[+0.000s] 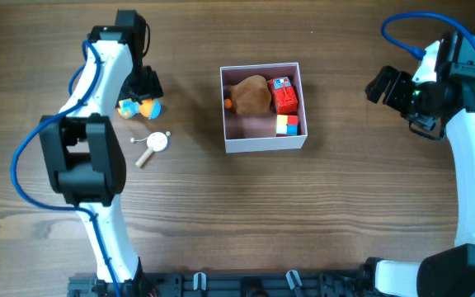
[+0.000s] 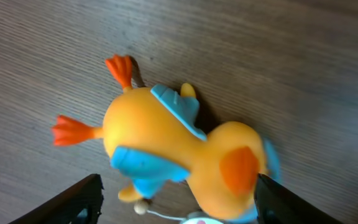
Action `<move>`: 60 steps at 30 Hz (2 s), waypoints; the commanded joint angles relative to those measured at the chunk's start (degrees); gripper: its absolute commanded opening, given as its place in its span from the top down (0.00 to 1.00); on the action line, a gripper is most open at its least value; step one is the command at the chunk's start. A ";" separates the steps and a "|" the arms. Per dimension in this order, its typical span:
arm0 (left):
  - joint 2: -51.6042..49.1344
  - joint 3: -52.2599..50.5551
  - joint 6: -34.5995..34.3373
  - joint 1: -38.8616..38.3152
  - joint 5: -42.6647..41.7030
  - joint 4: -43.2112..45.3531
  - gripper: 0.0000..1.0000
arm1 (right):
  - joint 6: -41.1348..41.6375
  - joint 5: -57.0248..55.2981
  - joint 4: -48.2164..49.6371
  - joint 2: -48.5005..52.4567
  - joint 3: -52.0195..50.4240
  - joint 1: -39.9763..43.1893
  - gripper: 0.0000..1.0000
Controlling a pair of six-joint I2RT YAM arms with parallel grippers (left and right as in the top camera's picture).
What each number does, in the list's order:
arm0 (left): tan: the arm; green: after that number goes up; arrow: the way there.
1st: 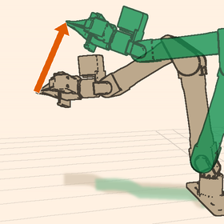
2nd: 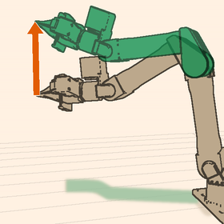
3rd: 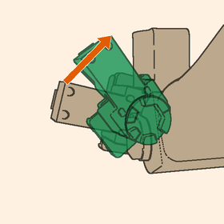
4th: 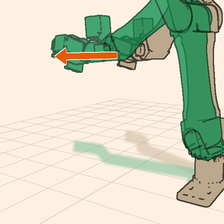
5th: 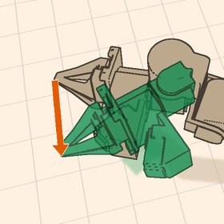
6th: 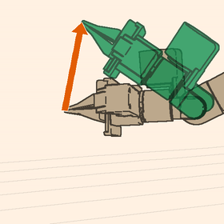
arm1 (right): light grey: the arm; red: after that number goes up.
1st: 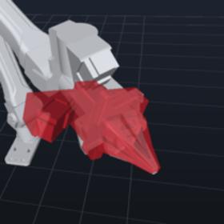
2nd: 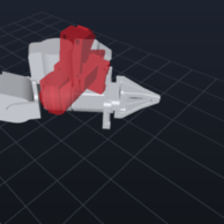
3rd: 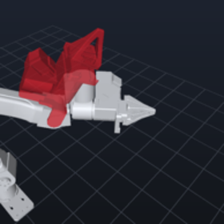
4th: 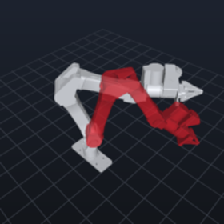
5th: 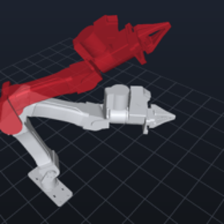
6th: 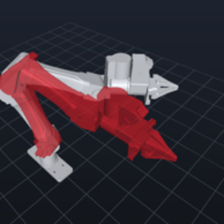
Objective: Pack container
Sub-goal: 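Move the left gripper to the rubber duck and grasp it, then carry the duck into the box and release it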
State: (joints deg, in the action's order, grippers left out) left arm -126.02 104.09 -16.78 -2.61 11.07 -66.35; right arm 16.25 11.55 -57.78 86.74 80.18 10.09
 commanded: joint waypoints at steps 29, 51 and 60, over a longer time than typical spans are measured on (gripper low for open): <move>-1.03 -1.01 6.12 0.24 -5.49 0.15 0.96 | 0.42 -0.55 0.24 0.22 0.37 0.24 0.00; 21.79 -0.98 -14.91 -31.89 -3.50 1.60 0.96 | 0.42 -0.55 0.26 0.22 0.37 0.24 0.00; 12.85 -1.03 -18.45 -37.53 -0.96 5.68 0.96 | 0.42 -0.55 0.24 0.22 0.37 0.24 0.00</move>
State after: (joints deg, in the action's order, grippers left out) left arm -108.42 103.15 -33.47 -39.81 7.94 -61.06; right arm 16.25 11.55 -57.78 86.74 80.18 10.09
